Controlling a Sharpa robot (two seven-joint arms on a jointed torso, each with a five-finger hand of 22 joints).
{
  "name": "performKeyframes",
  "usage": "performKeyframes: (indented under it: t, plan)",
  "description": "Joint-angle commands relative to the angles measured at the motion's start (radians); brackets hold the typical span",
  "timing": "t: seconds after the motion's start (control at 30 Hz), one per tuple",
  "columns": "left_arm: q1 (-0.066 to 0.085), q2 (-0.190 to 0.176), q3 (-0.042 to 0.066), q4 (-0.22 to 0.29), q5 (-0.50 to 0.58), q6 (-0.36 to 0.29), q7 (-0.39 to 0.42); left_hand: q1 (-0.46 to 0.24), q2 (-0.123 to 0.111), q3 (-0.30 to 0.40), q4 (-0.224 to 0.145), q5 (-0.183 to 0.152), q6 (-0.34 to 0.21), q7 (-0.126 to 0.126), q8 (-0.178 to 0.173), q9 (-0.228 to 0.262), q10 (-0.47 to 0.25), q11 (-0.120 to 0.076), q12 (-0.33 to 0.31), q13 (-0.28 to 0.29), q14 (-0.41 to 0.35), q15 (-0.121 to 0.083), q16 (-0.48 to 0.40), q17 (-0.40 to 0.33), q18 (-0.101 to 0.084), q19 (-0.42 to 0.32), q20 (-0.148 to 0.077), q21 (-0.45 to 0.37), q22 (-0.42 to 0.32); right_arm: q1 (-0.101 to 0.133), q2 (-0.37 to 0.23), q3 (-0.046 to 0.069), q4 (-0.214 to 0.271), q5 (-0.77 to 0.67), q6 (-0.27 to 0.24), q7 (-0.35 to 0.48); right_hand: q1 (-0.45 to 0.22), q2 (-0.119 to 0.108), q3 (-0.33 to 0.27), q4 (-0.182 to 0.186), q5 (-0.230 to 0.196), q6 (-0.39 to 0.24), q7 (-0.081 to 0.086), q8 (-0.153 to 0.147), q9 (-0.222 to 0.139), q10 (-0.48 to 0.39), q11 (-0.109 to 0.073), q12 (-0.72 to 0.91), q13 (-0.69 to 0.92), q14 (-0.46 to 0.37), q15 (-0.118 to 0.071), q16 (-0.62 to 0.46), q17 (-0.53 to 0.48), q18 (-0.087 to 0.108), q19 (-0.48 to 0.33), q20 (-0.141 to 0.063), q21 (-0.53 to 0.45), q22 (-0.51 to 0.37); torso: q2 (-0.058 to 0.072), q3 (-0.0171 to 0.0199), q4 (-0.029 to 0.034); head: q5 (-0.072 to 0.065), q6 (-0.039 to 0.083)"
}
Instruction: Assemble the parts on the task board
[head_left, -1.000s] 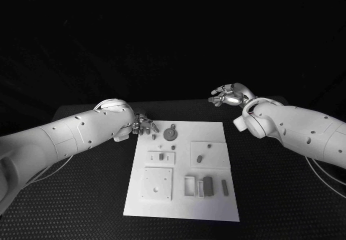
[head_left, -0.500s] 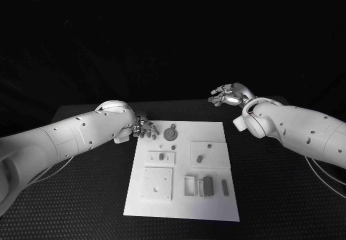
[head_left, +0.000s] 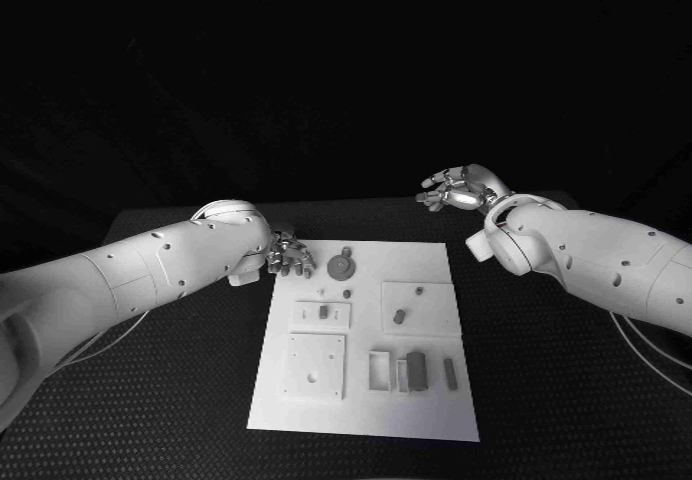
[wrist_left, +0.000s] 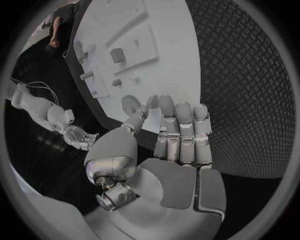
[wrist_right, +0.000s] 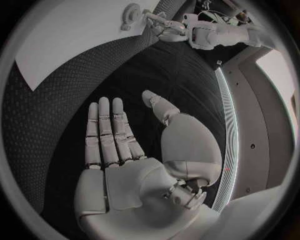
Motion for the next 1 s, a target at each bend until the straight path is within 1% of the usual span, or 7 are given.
performKeyframes:
  t: [0.03,0.1,0.13,0.53,0.7,0.87,1.0]
  plan:
    - [0.0,0.002,0.0,0.0,0.019,0.013,0.008,0.016,0.002,-0.001,-0.008,0.001,-0.002,0.004,0.002,-0.002,0.007,0.0,-0.006,-0.001,0.0,0.0,0.004,0.001,-0.018,0.0,-0.102,-0.006,0.005,0.0,0.001,0.0,0.0,-0.001,0.009,0.011,-0.006,0.001,-0.003,0.002,0.007,0.011,0.025,0.004,-0.001,-0.123,0.08,0.005,-0.001,-0.001,0.008,-0.006,0.002,-0.012,0.005,-0.002,-0.005,0.001,0.0,-0.0002,-0.0002,0.0,-0.001]
    - [0.0,0.002,0.0,-0.001,0.019,0.01,0.006,0.022,0.007,-0.001,-0.01,0.0,-0.002,0.004,0.003,-0.002,0.008,0.0,-0.006,-0.001,0.0,0.0,0.004,0.001,-0.018,0.001,-0.102,-0.007,0.006,0.0,0.002,0.0,-0.001,-0.001,0.009,0.011,-0.006,0.001,-0.003,0.002,0.007,0.011,0.025,0.004,-0.001,-0.123,0.08,0.005,-0.001,-0.001,0.008,-0.006,0.002,-0.012,0.005,-0.002,-0.005,0.001,0.0,-0.0001,0.0,0.001,-0.004]
    - [0.0,0.002,0.0,-0.001,0.02,0.01,0.006,0.029,0.011,0.0,-0.011,0.0,-0.002,0.004,0.003,-0.002,0.009,0.0,-0.006,-0.002,0.001,0.0,0.004,0.001,-0.018,0.002,-0.102,-0.007,0.006,0.0,0.002,0.0,-0.001,-0.001,0.01,0.011,-0.006,0.001,-0.003,0.002,0.007,0.011,0.025,0.004,-0.001,-0.123,0.08,0.005,-0.001,-0.001,0.008,-0.006,0.002,-0.012,0.005,-0.002,-0.005,0.001,0.0,0.0,0.0,0.001,-0.002]
    - [0.0,0.001,0.0,0.004,0.048,0.013,0.002,0.11,0.019,-0.013,-0.015,-0.002,0.021,-0.004,0.021,0.003,0.028,-0.008,-0.003,-0.002,0.016,-0.002,0.011,0.003,-0.017,0.013,-0.103,-0.006,0.014,0.0,0.003,0.0,-0.002,-0.001,0.009,0.011,-0.008,0.001,-0.003,0.003,0.008,0.011,0.025,0.004,-0.002,-0.124,0.08,0.005,-0.002,-0.001,0.008,-0.007,0.002,-0.012,0.005,-0.001,-0.006,0.002,0.0,-0.0006,-0.0008,0.003,0.001]
    - [0.0,0.001,0.0,0.001,0.052,0.012,0.001,0.085,0.001,-0.037,0.0,-0.003,0.021,-0.005,0.021,0.002,0.031,-0.009,-0.005,-0.002,0.019,-0.002,0.011,0.003,-0.018,0.018,-0.102,-0.008,0.014,0.0,0.003,0.0,-0.001,-0.001,0.01,0.011,-0.008,0.001,-0.003,0.004,0.008,0.01,0.025,0.004,-0.002,-0.124,0.08,0.005,-0.003,-0.001,0.008,-0.007,0.002,-0.012,0.005,-0.001,-0.007,0.003,0.0,-0.0003,-0.0002,0.002,0.001]
    - [0.0,0.001,0.0,0.0,0.055,0.008,-0.001,0.029,-0.033,-0.059,0.037,-0.008,0.017,-0.005,0.019,-0.003,0.03,-0.009,-0.009,-0.004,0.019,-0.005,0.008,0.001,-0.015,0.02,-0.105,-0.016,0.012,0.0,0.003,0.0,-0.001,-0.001,0.01,0.011,-0.009,0.001,-0.004,0.004,0.009,0.01,0.025,0.004,-0.002,-0.124,0.08,0.006,-0.003,-0.002,0.008,-0.007,0.002,-0.012,0.005,-0.001,-0.007,0.003,0.0,0.0002,-0.0001,0.002,0.001]
    - [0.0,0.001,0.0,0.0,0.056,0.013,-0.002,0.0,-0.049,-0.065,0.057,-0.009,0.016,-0.006,0.018,-0.005,0.031,-0.01,-0.009,-0.004,0.02,-0.007,0.008,0.001,-0.013,0.021,-0.107,-0.02,0.012,0.0,0.003,0.0,-0.002,-0.001,0.01,0.011,-0.009,0.001,-0.004,0.004,0.009,0.01,0.025,0.004,-0.002,-0.124,0.08,0.006,-0.003,-0.002,0.008,-0.008,0.003,-0.012,0.005,-0.001,-0.007,0.003,0.0,0.0,-0.0002,0.002,0.0]
